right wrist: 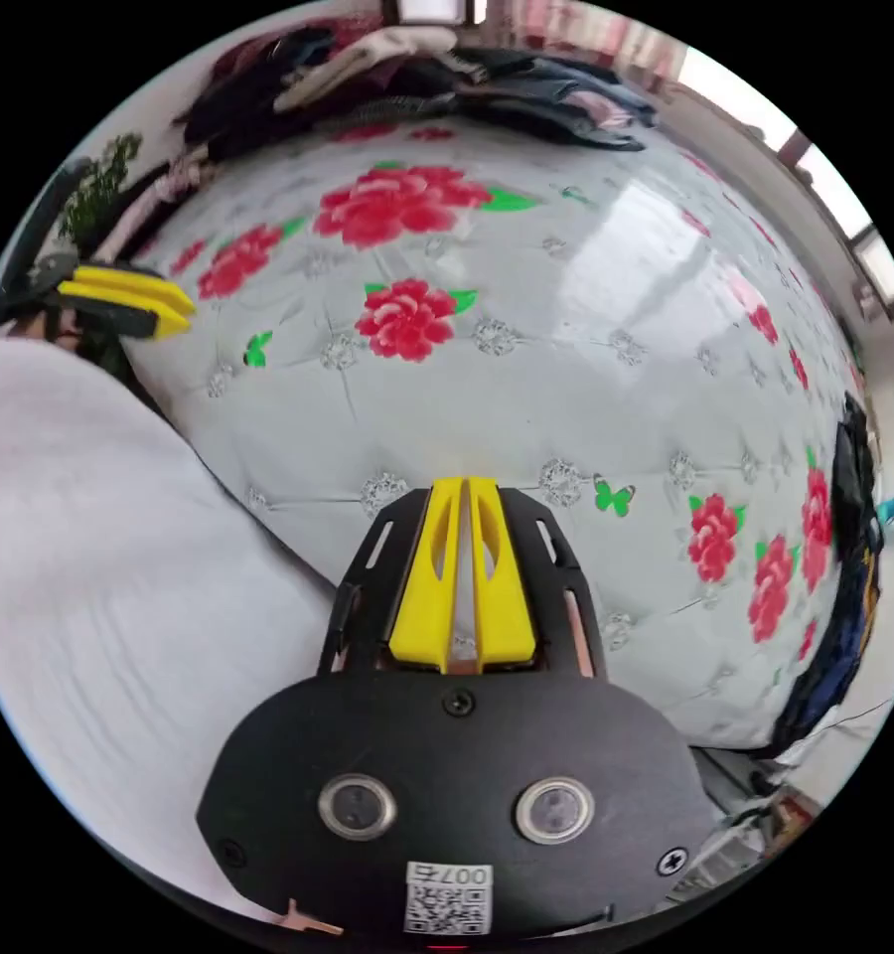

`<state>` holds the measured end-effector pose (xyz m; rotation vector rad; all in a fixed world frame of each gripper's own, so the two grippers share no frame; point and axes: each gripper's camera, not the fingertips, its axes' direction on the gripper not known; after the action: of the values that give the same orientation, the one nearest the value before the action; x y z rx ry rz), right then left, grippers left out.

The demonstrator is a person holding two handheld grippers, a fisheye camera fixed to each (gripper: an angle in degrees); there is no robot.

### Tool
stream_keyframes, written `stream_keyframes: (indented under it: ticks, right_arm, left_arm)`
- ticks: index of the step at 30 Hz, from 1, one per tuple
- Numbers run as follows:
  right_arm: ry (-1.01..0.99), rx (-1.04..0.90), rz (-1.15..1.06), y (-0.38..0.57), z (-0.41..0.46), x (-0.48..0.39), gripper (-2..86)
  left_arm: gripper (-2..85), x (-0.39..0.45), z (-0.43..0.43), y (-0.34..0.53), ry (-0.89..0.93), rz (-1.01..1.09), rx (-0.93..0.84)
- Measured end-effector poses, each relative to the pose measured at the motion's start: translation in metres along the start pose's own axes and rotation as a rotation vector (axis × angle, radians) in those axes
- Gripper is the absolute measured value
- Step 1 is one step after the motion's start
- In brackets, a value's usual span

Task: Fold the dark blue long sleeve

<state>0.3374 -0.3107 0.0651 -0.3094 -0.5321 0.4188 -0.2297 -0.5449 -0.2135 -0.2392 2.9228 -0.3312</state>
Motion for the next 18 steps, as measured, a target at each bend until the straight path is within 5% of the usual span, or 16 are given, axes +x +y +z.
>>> stream_keyframes:
  ticks: [6, 18]
  right_arm:
    - [-0.386, 0.020, 0.150, 0.049, -0.016, 0.045, -0.1]
    - [0.069, 0.317, 0.920, 0.219, -0.123, 0.176, 3.9]
  left_arm:
    - [6.0, 0.035, 0.048, -0.040, -0.061, 0.024, -0.074]
    - [5.8, 0.041, 0.134, -0.097, -0.157, 0.209, -0.167]
